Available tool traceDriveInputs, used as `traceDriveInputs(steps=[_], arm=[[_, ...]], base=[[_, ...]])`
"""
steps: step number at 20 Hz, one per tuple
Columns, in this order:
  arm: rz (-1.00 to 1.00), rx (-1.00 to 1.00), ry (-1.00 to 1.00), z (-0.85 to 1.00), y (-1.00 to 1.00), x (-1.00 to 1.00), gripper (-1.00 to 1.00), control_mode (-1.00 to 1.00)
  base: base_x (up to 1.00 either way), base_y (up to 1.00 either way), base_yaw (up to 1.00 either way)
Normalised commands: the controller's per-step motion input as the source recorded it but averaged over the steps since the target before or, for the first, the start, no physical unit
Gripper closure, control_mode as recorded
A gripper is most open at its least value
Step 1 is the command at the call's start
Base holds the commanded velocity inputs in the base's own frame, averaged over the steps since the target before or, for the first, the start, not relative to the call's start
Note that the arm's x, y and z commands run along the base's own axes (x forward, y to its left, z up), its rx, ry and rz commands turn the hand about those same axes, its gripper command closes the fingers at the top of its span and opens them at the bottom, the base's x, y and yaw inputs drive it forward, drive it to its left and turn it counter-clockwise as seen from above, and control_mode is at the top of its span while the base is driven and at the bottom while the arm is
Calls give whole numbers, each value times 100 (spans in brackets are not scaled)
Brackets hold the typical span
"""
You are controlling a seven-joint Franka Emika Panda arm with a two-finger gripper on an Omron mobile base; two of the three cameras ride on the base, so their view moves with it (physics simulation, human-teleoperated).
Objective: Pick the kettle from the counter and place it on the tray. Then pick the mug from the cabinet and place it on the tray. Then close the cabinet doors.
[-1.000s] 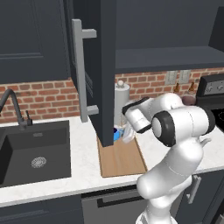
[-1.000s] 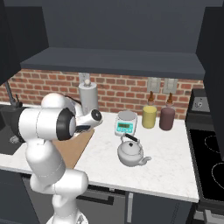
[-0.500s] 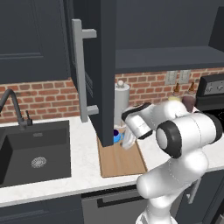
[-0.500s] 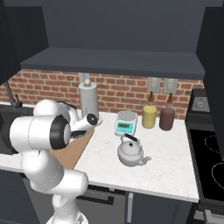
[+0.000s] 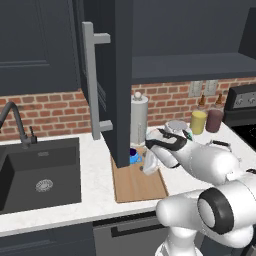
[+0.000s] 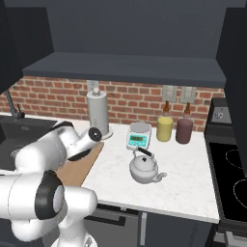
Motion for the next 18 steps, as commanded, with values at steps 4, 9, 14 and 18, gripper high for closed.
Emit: traceDriveInputs(steps=[4, 9, 14, 18], arm=[[-4, -2, -2, 82, -2, -44, -100, -100], [-17, -5, 0, 71, -17, -44, -100, -100], [-13, -5, 5, 71, -24, -43, -100, -100], [-11, -9, 3, 65, -32, -48, -100, -100]], base=[[0, 0, 0], [0, 0, 0], [0, 0, 0], [0, 0, 0]])
